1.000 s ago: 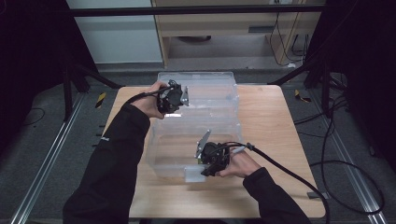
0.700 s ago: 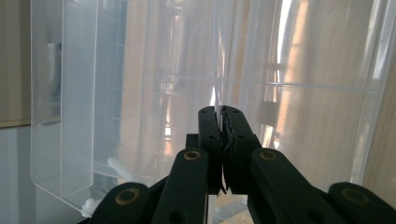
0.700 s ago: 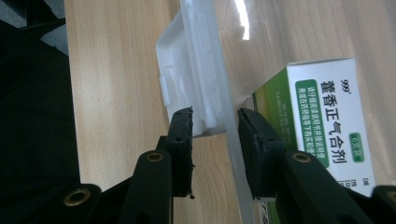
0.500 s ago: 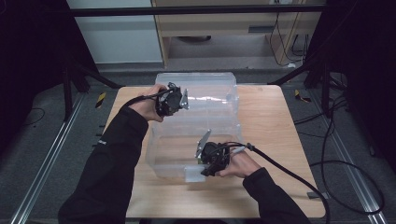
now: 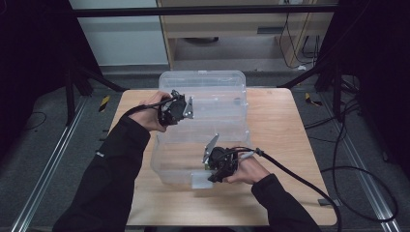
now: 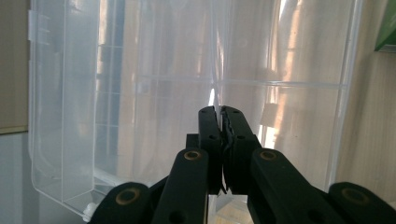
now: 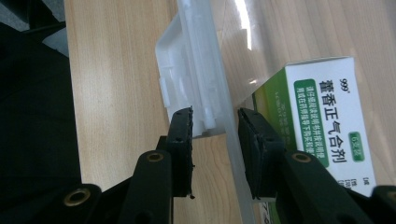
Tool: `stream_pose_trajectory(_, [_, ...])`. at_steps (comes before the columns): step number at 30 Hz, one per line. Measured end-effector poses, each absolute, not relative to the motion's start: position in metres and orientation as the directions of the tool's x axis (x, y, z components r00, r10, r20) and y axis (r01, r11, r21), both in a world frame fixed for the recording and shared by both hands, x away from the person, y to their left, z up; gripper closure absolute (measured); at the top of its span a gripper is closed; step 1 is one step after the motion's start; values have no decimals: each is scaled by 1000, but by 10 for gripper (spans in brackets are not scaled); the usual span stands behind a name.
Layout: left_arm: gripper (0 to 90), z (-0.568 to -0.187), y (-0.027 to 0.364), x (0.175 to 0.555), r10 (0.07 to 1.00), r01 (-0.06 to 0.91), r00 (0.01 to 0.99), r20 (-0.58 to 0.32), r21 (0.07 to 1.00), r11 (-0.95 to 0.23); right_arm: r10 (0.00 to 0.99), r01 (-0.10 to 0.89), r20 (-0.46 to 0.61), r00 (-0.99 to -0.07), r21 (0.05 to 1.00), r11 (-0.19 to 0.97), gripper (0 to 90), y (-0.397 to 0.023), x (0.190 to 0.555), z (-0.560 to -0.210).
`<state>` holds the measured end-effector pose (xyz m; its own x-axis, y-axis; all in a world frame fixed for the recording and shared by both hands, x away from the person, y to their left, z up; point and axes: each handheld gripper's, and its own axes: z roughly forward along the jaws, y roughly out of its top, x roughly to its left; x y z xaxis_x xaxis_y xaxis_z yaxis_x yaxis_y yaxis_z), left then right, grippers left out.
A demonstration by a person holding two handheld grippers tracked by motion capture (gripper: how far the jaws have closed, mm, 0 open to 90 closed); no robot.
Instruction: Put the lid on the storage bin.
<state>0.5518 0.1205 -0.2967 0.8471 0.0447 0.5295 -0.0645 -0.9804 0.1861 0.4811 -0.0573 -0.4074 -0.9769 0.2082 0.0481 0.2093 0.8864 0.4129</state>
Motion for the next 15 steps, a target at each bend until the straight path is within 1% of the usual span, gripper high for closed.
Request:
stream_pose_trajectory(4, [868,-297,120,544,37,-69,840,541,174,-982,209,210,48,-977,412,887,665,-57,481,-407])
stream_pose_trajectory(15, [859,-301,123,521,39,-78,818,574,177,-981,202,200,40,-979,421,885,665,-58,480,-408])
